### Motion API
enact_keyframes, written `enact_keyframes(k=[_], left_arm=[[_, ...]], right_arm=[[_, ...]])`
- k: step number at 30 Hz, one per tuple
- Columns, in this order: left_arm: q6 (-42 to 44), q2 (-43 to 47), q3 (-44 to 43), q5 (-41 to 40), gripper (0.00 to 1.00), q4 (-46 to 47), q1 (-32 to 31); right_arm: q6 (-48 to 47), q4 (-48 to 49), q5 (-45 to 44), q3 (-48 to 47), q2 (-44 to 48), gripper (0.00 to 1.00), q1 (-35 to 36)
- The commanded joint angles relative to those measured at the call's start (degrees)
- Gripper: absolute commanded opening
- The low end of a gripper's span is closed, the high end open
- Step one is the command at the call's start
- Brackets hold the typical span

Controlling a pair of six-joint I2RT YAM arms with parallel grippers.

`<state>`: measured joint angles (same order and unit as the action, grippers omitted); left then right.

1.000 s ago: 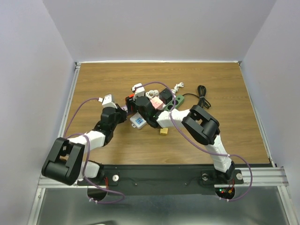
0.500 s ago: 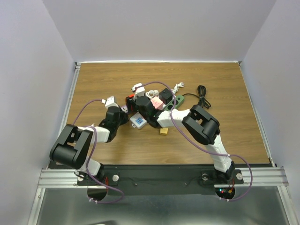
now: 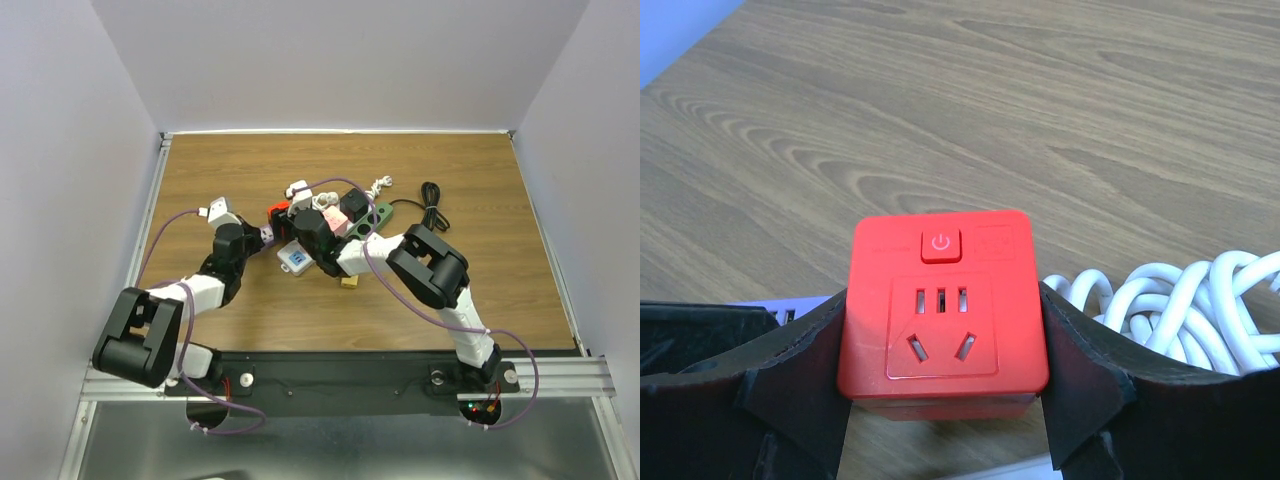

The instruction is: Insert the plug

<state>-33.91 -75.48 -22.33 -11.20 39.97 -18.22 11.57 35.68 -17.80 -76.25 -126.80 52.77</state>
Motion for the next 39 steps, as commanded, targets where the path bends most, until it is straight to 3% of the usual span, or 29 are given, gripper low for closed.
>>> enact_keyframes(k=[1,14,39], left_arm=[[0.16,-1.94,-1.67,-0.84,0.16,0.29,0.82],[-2.73,-6.61,-1.41,-0.13,0.07,1.87,0.64],[-1.86,-8.01,-3.51,-0.22,0.06,0.2,0.64]], right_arm=[[1.61,-26.37,3.65,8.48,-9.16,0.0,0.93],[-1.55,-26.28,4.35,9.54,-10.39,0.0,2.51],[-1.56,-31.99,7.61,7.6,-13.29,0.0,6.46]])
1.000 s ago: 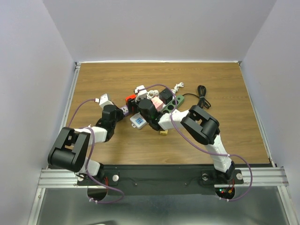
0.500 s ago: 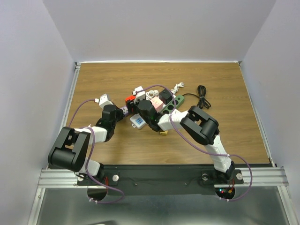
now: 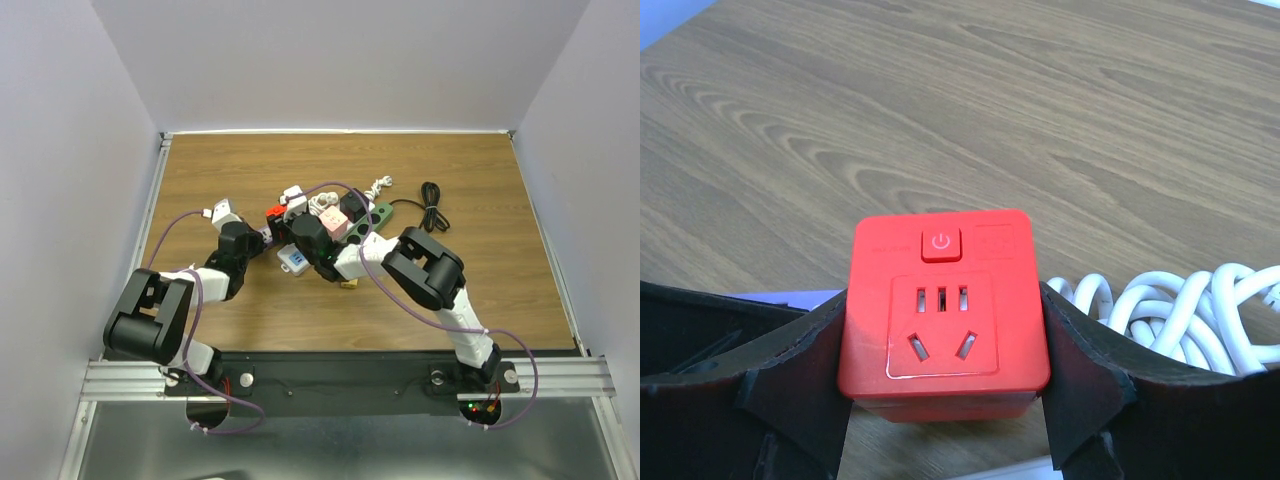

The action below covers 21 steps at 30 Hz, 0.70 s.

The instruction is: Insert the plug

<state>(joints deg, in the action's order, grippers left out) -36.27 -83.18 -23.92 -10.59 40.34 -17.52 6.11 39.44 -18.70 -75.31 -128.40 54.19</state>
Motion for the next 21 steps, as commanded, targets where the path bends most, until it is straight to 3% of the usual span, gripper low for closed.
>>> enact_keyframes(k=[1,17,21], left_arm=[[0.5,-0.41,-1.92,-0.75,0.06,-0.17,-0.06],[1.11,-0.41,-2.53,0.57,0.06,-0.26,-0.06],[3.39,1.61,-4.72,3.47,0.13,-1.13,-0.06]], right_arm=[[4.17,-35.92,8.33,6.75,-11.79,0.01,5.22],[10.32,-36.45,10.26,9.57,-15.74,0.0,7.24],[11.64,-36.8,5.88,8.69,-14.43,0.0,7.24]])
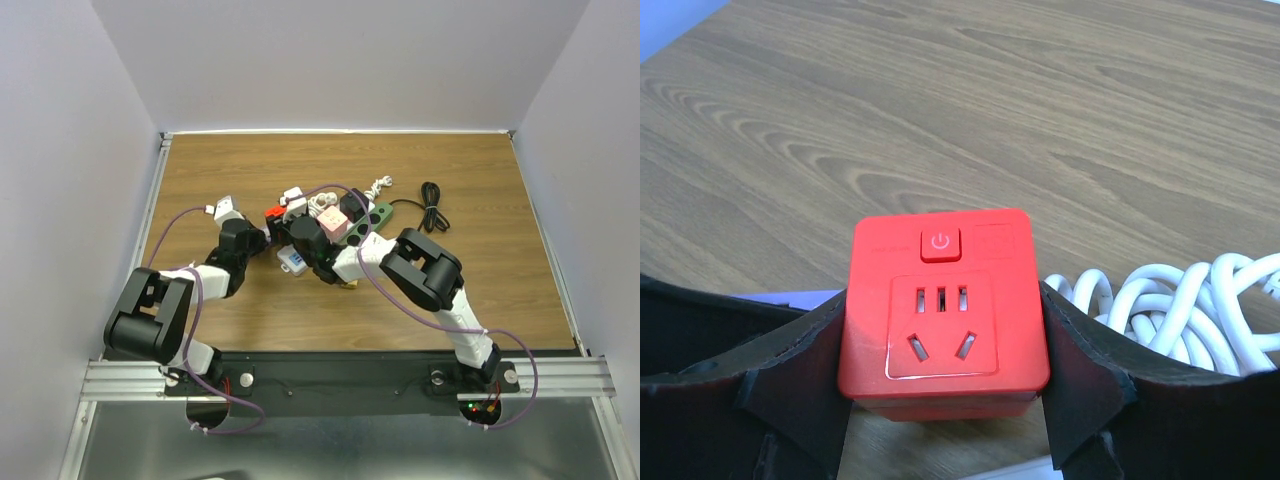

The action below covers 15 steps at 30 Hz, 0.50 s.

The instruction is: Insert the plug

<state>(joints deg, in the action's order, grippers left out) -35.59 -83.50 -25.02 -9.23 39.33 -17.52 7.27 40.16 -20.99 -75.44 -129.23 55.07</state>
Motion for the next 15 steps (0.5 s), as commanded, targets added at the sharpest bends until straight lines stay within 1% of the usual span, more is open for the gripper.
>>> enact_keyframes(k=[1,3,4,5,8,9,12,15], left_arm=[[3.07,2.72,-3.99,2.2,0.14,-0.65,-0.06],[3.86,5.27,-4.43,1.68,0.29,-2.93,0.03],[4.56,6.24,-4.69,1.41,0.32,-3.81,0.03],[4.92,8.42,-4.52,0.8,0.39,-5.3,0.03],[5.8,13.26,-3.55,-0.34,0.49,-7.24,0.03],[6.06,14.58,-2.94,-0.69,0.55,-8.73,0.03],[6.76,18.97,-1.88,-2.36,0.6,-11.98,0.03],[6.85,23.02,-0.57,-3.51,0.6,-13.57,0.03]], right_arm=[[10.75,-37.53,7.47,8.47,-12.98,0.01,6.28],[11.01,-37.53,6.5,7.86,-11.32,0.01,5.84],[11.01,-37.61,5.71,7.5,-10.87,0.0,5.67],[11.01,-37.61,4.31,6.8,-10.35,0.0,5.23],[10.84,-38.05,2.54,5.48,-9.64,0.01,4.0],[10.58,-38.4,1.58,5.3,-8.85,0.0,3.65],[9.96,-38.84,-0.44,4.69,-6.75,0.0,2.07],[9.43,-39.11,-1.85,3.73,-5.34,0.0,0.31]])
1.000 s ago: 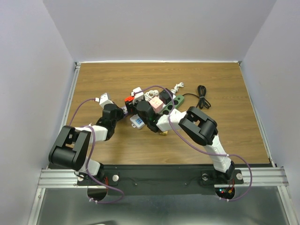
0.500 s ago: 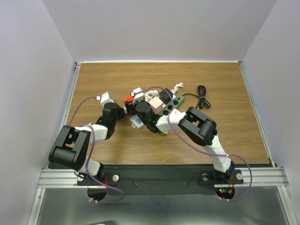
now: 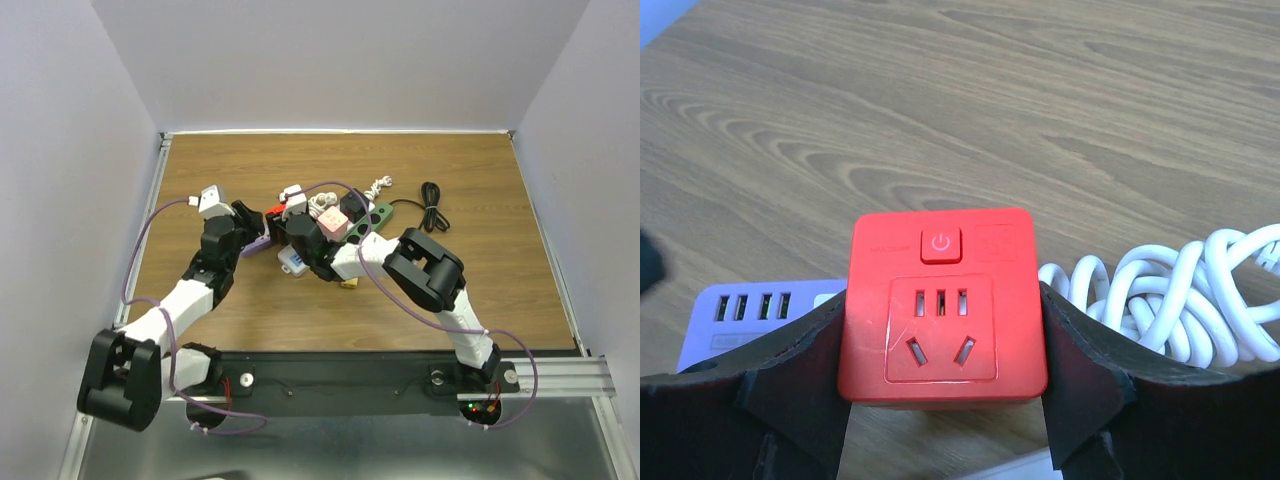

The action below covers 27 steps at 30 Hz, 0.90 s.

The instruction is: Insert the plug

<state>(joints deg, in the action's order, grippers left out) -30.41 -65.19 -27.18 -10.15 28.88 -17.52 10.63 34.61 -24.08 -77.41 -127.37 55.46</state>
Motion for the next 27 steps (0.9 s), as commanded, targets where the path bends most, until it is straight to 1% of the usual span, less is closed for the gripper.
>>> enact_keyframes(k=[1,3,6,14,19,20,21,22,23,25,26,27], left_arm=[[1.67,5.59,1.86,-2.68,0.61,-3.31,-0.06],[1.5,7.96,2.48,-2.77,0.61,-3.66,0.03],[1.59,8.5,2.66,-2.94,0.61,-4.18,0.03],[1.76,6.3,2.31,-2.68,0.61,-3.92,0.03],[1.85,6.65,2.74,-2.68,0.62,-3.84,0.03],[1.76,6.91,2.92,-2.68,0.62,-3.92,0.03],[1.76,7.18,3.01,-2.68,0.65,-3.84,0.03],[1.85,7.44,3.27,-2.68,0.66,-3.92,0.03],[1.76,8.05,3.45,-2.59,0.67,-3.84,0.03],[1.67,8.58,3.71,-2.42,0.7,-3.92,0.03],[1.76,9.02,3.71,-2.33,0.72,-3.92,0.03],[1.76,9.2,3.8,-2.33,0.74,-3.92,0.03]], right_arm=[[5.72,-33.73,0.79,5.34,-6.93,0.0,-0.53],[5.28,-34.08,-0.96,4.46,-6.05,0.0,-1.84],[4.92,-34.35,-2.56,3.93,-4.73,0.0,-3.25],[4.4,-34.35,-7.56,1.12,-3.23,0.01,-4.4],[3.43,-34.35,-8.8,-3.45,-3.85,0.02,-4.49],[3.43,-34.35,-8.62,-4.06,-3.85,0.04,-4.49],[3.43,-34.35,-8.27,-4.5,-3.76,0.06,-4.49],[3.43,-35.83,-7.83,-5.38,-3.76,0.08,-4.49],[3.43,-35.84,-6.7,-5.73,-3.59,0.17,-4.49],[2.82,-35.84,-4.5,-6.96,-3.5,0.25,-4.49],[2.55,-35.84,-3.53,-7.32,-3.15,0.33,-4.49],[2.29,-35.84,-2.83,-7.67,-2.89,0.37,-4.49]])
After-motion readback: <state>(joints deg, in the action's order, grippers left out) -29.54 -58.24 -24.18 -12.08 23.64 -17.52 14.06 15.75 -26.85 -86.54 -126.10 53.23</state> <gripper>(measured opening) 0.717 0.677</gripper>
